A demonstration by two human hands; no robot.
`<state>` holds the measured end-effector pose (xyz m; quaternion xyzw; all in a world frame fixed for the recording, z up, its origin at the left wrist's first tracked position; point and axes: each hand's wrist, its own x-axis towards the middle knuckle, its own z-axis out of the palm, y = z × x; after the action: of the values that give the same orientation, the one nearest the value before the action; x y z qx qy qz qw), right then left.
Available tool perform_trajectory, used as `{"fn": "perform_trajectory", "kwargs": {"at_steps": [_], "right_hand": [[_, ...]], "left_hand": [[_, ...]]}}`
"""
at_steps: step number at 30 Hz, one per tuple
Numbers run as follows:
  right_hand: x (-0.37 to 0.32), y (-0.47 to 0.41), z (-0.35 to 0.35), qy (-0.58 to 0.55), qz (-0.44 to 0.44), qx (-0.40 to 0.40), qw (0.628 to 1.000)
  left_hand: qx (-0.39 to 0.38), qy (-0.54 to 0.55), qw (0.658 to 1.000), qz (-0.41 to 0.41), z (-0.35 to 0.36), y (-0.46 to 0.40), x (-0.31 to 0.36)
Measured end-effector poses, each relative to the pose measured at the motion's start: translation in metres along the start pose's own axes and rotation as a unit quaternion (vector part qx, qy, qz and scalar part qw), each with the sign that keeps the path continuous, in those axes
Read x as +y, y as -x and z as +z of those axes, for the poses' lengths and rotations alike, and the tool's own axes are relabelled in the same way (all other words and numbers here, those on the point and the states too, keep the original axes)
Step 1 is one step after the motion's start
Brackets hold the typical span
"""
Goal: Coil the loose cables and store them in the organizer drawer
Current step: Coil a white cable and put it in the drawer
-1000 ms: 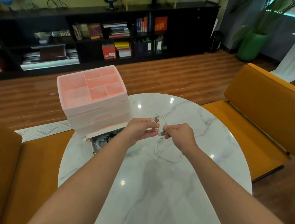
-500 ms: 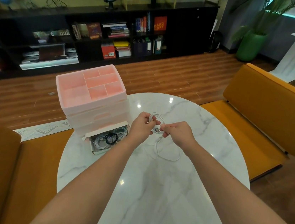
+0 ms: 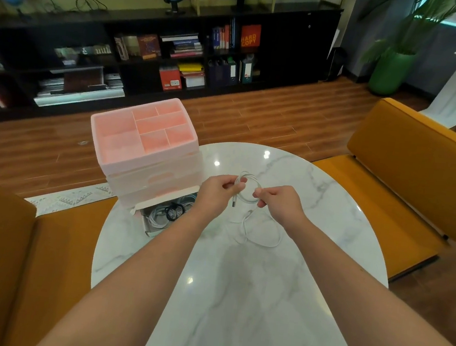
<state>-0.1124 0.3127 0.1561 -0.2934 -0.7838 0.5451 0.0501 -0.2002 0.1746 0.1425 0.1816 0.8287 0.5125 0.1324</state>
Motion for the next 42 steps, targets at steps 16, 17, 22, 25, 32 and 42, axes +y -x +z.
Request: {"fn": "perform_trajectory", "kwargs": {"at_steps": [16,17,22,25,32,42], "right_hand": [[-0.007,0.006,0.002,0.071,-0.072,-0.033,0.994],[-0.007,0.004,0.003,0.067,-0.063,-0.023,0.996],[-0.004,-0.002,0.003,0.088,-0.033,0.006,0.996],[-0.006,-0.003,0.004,0.113,-0.036,0.003,0.993],[-0.008,0.001,0.001,0.086,-0.096,-0.035,0.991],[0.017,0.005,0.009,0.211,-0.138,0.076,0.965]], "left_hand": [[0.063,-0.101,0.99,-0.081,-0.004,0.007,-0.007],[0.045,-0.103,0.991,-0.075,-0.005,0.007,-0.006],[-0.069,-0.081,0.994,-0.029,-0.014,0.008,0.002],[-0.102,-0.081,0.991,-0.012,-0.019,0.009,0.008],[0.013,-0.028,0.998,-0.049,-0.021,0.0,0.001],[0.036,0.196,0.974,-0.105,-0.019,0.002,0.004]]}}
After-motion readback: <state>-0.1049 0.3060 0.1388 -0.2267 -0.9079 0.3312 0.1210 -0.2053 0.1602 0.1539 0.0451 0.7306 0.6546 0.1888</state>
